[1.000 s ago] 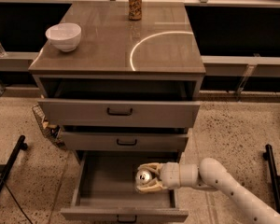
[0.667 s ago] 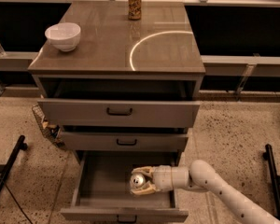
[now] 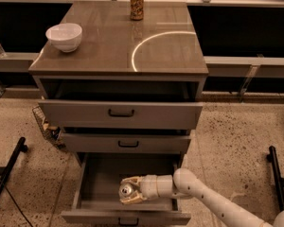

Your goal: Place 7up can into bottom drawer

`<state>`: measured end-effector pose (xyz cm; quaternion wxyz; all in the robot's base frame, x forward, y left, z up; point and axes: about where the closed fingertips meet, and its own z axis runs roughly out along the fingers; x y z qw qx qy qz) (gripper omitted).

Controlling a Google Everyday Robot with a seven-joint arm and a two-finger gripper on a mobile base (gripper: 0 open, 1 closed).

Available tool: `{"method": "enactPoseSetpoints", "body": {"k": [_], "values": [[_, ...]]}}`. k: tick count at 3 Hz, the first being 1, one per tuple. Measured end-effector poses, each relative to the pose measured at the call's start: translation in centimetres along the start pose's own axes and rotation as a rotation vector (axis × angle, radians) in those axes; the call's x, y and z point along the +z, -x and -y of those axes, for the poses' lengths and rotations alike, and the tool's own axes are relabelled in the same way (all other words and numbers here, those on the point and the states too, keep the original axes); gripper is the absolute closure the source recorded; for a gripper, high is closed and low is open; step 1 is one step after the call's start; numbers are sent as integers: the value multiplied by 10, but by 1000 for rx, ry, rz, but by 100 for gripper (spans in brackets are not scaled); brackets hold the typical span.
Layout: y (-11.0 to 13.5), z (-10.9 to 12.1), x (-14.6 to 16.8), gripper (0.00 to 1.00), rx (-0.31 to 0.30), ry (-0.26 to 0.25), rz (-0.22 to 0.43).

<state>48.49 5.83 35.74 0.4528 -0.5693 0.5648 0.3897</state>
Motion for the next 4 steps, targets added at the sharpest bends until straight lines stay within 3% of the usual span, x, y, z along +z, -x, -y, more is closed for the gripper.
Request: {"method": "enactPoseSetpoints", "body": {"k": [1,2,3,4], "values": [[-3,0,7,100,4,17,-3],[-8,23,41,100,-17,46,23],[-32,77,73,100,-32,22,46],[-36,82,74,100,-30,12,33]]}}
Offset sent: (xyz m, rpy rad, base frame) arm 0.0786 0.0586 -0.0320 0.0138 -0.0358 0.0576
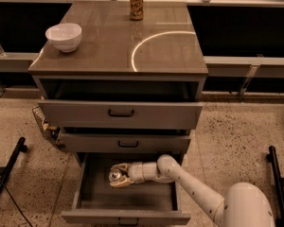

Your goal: Place 7up can into bottom drawer

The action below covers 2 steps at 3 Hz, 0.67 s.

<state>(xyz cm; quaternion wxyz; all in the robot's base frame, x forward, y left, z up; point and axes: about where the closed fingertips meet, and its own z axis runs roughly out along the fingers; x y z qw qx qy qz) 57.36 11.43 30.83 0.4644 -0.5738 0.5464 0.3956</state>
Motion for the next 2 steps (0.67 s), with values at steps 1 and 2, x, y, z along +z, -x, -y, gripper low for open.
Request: {"method": "enactPoseSetpoints", "body": {"k": [1,2], "values": [[-4,0,2,100,7,-4,-31],[-37,-7,13,100,11,18,-49]]}}
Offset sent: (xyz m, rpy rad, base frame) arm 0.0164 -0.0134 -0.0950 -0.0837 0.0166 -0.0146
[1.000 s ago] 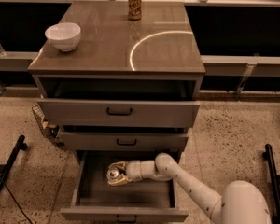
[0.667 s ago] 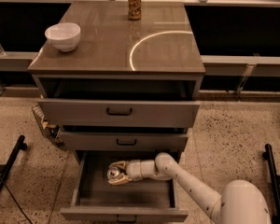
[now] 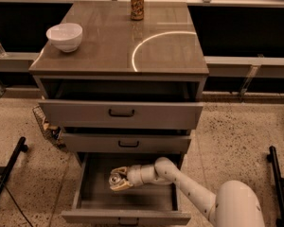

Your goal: Place 7up can into bottom drawer

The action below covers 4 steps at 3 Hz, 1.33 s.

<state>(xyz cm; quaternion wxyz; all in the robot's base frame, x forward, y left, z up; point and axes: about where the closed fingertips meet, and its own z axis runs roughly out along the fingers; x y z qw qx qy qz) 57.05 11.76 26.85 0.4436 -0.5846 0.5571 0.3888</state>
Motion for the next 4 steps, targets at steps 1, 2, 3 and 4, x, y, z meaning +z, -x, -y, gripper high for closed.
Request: {"method": "enactPoseSetpoints", "body": {"k": [1,2,3,4], "values": [[-28,4,9,100,4,16,13],[-43,8,11,82,-2,16,73],[-45,12,7,59,-4,10,70],[-44,10,10,36,-3,16,73]]}}
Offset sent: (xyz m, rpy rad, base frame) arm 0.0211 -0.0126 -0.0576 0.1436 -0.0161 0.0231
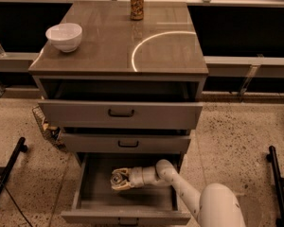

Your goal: Place 7up can into bottom drawer

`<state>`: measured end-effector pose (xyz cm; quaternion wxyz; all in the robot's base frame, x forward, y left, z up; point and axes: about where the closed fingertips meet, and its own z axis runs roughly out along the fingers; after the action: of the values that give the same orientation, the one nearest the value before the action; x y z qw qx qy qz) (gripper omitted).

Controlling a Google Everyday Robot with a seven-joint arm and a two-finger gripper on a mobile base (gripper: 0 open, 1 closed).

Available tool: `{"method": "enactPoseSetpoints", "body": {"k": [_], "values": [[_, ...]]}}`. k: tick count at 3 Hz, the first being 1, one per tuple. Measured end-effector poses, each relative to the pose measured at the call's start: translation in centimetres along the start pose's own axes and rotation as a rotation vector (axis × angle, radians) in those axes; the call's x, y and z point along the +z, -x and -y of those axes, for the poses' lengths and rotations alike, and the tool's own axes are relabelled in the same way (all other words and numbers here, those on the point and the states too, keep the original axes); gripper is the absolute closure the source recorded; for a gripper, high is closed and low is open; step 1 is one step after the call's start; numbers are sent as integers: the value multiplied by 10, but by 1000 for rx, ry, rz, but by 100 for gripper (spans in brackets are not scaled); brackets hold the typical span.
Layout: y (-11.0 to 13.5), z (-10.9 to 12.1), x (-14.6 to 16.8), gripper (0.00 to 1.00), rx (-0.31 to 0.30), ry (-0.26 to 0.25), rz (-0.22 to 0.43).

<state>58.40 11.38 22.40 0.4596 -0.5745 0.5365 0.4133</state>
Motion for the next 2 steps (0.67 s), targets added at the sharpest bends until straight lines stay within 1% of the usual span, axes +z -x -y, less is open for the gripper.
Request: {"method": "enactPoseSetpoints", "body": {"k": [1,2], "values": [[0,-2,3,13,1,4,2],[1,-3,5,0,1,9,4]]}}
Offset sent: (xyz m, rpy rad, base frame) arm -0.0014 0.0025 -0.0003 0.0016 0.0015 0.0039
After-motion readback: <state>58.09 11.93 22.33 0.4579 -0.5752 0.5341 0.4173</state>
